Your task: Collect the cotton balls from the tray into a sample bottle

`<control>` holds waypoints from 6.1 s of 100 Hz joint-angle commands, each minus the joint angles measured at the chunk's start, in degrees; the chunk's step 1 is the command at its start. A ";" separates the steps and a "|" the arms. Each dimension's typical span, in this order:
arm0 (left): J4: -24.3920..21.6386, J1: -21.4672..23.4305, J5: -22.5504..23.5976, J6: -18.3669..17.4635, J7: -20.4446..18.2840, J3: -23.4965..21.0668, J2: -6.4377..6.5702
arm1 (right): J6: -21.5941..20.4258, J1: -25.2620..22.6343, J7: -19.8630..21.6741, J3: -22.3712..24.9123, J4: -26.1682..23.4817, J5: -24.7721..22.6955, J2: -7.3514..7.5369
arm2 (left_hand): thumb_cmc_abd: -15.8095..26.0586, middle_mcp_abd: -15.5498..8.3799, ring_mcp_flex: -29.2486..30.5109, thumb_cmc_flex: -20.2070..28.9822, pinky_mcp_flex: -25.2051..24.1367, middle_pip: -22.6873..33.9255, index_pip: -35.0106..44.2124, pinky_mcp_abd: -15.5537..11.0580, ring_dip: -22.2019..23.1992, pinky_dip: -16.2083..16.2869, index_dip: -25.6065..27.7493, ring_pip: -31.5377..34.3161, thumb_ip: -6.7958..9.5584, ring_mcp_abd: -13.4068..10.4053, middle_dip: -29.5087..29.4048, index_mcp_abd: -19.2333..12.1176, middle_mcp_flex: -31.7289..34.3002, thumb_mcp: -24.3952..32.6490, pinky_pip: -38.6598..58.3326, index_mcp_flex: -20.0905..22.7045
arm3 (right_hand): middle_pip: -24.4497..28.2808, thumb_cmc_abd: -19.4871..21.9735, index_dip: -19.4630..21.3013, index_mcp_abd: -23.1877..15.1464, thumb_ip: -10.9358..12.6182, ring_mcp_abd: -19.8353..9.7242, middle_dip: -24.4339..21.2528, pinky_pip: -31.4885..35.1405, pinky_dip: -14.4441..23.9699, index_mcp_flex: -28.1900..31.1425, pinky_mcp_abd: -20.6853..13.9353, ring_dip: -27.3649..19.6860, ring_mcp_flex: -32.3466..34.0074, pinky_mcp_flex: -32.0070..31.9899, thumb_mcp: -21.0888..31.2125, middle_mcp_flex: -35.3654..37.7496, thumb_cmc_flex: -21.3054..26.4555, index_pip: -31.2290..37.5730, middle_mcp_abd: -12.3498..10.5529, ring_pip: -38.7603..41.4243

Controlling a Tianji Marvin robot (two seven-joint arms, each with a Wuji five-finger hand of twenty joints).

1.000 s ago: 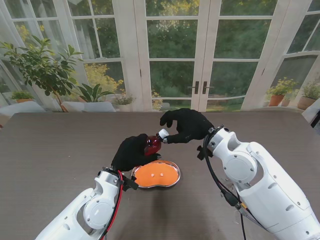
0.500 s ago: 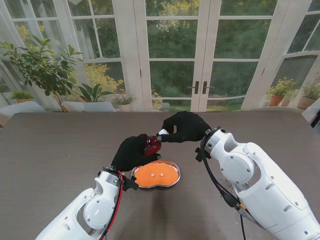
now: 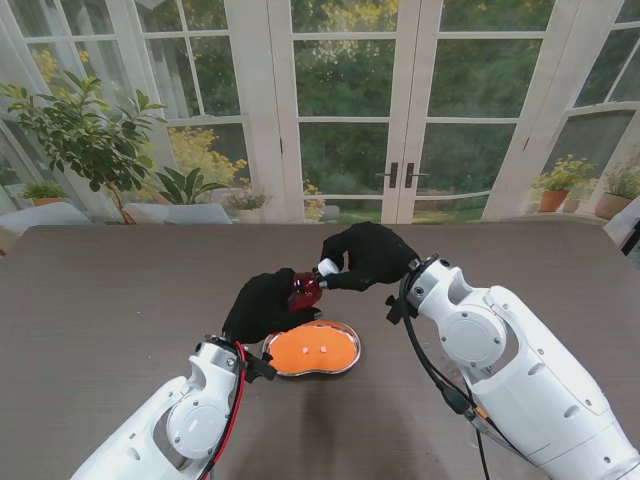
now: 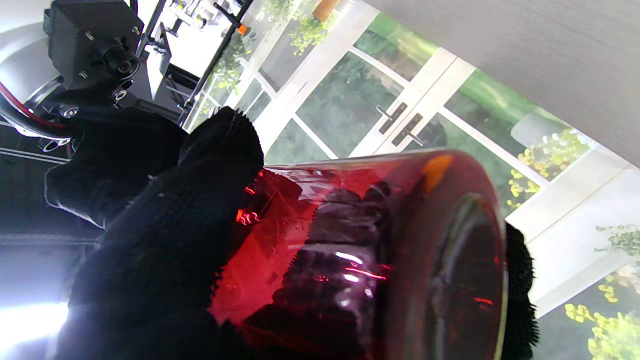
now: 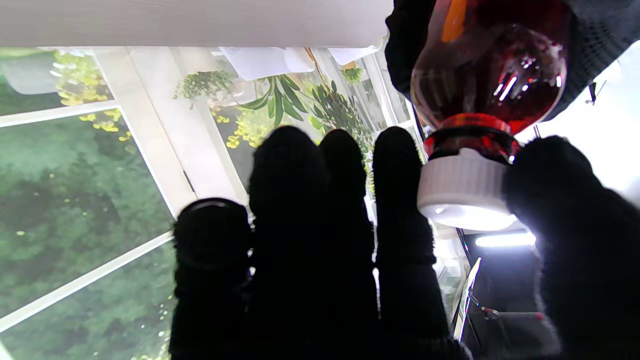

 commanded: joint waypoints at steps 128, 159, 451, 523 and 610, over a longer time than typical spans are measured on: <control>-0.58 0.50 -0.33 0.18 -1.97 -0.24 -0.05 | -0.60 -0.48 -1.64 -0.28 1.92 4.65 -1.29 | 20.30 -3.70 2.66 16.10 -0.17 1.69 19.42 -3.12 0.72 0.01 0.14 3.55 2.51 0.89 1.05 -12.46 2.98 15.30 2.40 6.17 | 1.99 -16.12 -3.19 -2.08 -2.76 -2.53 5.12 3.45 -1.16 -2.40 0.71 0.96 4.08 3.16 10.88 3.07 10.54 7.66 -1.92 6.70; -0.61 0.57 -0.29 0.23 -2.04 -0.26 -0.03 | -0.88 -0.35 -2.03 -0.54 2.16 4.19 -1.34 | 20.12 -3.73 2.72 16.13 -0.17 1.66 19.23 -3.12 0.75 0.04 -0.18 3.55 2.43 0.88 1.22 -12.46 3.05 15.33 2.38 6.12 | 2.51 -18.80 0.89 1.03 0.61 -2.92 4.35 3.18 -1.15 -2.86 0.51 0.99 4.12 2.88 13.15 1.22 8.98 1.67 -1.82 5.89; -0.47 0.64 -0.73 0.82 -2.73 -0.35 0.06 | -6.74 0.48 0.27 -0.47 4.77 8.59 -1.04 | 19.82 -3.55 2.50 16.20 -0.45 1.41 18.77 -3.14 0.84 0.28 -1.04 3.54 2.13 1.01 1.75 -12.29 2.94 15.33 2.26 6.11 | 2.32 -26.10 7.75 2.32 7.10 -3.20 0.76 1.86 -1.44 -7.63 0.12 0.98 4.08 2.81 15.37 -1.07 5.54 -7.63 -1.89 3.85; -0.42 0.69 -0.76 0.85 -2.85 -0.23 0.08 | -4.81 0.92 3.17 -0.88 4.18 12.67 -0.87 | 19.81 -3.51 2.52 16.23 -0.44 1.46 18.76 -3.13 0.85 0.30 -1.04 3.57 2.14 1.06 1.76 -12.23 2.98 15.30 2.30 6.12 | 1.84 -12.60 8.11 0.46 8.03 0.38 0.42 1.95 0.16 -3.18 2.45 1.61 3.90 1.04 11.70 -1.17 2.08 -8.01 0.53 3.42; -0.29 0.72 -0.73 0.81 -2.75 -0.29 0.07 | -4.40 0.82 0.43 -1.32 4.81 13.26 -1.73 | 19.83 -3.57 2.50 16.22 -0.47 1.40 18.78 -3.08 0.83 0.32 -1.07 3.54 2.13 1.07 1.79 -12.32 2.93 15.28 2.26 6.08 | 3.62 -9.29 -2.98 0.96 -0.34 -1.07 4.51 3.98 -1.44 -1.00 2.79 3.13 4.07 6.61 10.92 7.87 14.13 12.09 0.14 12.88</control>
